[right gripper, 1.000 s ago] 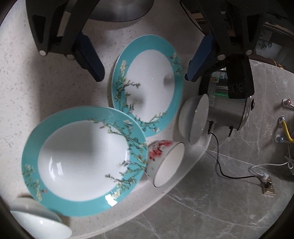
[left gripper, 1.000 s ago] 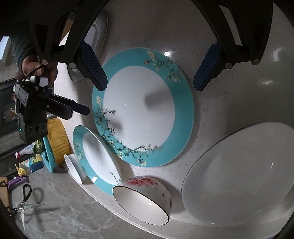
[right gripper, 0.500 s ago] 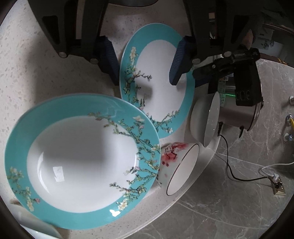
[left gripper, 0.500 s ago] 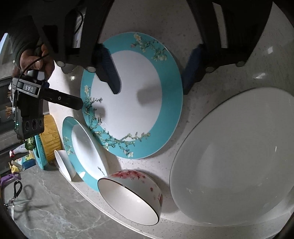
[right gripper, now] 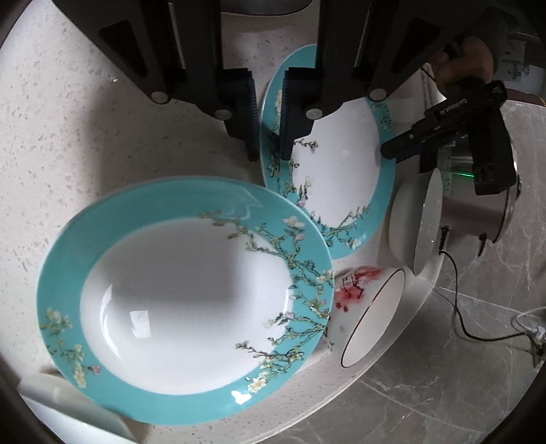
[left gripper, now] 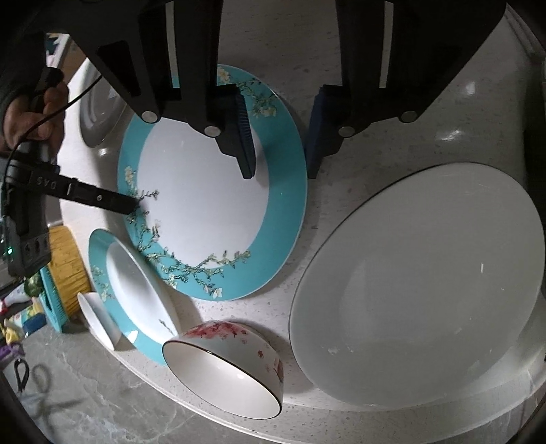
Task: Organize plates and bowls
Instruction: 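Close both grippers on the rim of a teal-rimmed floral plate, then lift the teal-rimmed plate and carry it toward the grey-rimmed plate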
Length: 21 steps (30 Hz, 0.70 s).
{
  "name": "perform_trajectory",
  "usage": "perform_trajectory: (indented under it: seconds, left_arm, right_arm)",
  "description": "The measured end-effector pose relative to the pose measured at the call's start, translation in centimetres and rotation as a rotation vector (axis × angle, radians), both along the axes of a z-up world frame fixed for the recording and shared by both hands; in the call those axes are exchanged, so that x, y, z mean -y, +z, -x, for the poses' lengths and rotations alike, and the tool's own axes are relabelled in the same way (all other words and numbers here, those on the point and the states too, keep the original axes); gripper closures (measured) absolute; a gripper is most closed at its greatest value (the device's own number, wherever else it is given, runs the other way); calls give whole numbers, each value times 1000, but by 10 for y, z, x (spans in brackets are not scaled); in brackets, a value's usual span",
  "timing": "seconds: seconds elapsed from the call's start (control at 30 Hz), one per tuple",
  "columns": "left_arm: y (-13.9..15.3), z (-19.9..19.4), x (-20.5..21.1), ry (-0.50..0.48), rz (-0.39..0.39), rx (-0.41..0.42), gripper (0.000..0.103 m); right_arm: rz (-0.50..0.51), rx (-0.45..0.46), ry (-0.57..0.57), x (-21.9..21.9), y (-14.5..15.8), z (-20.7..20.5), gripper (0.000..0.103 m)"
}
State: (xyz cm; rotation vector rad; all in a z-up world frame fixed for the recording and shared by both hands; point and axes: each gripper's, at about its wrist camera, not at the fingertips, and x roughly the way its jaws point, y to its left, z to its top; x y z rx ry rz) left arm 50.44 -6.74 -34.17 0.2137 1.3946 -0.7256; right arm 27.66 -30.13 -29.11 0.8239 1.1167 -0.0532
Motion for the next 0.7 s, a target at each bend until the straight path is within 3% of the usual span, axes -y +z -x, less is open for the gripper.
perform_trajectory:
  seconds: [0.13, 0.5, 0.7]
  left_arm:
    - [0, -1, -5, 2, -3, -6, 85]
    - [3, 9, -16, 3, -8, -36, 85]
    - [21, 19, -19, -11, 14, -48, 85]
  right_arm:
    - [3, -6, -23, -1, 0, 2, 89]
    - [-3, -3, -41, -11, 12, 13, 89]
    - [-2, 12, -74, -14, 25, 26, 89]
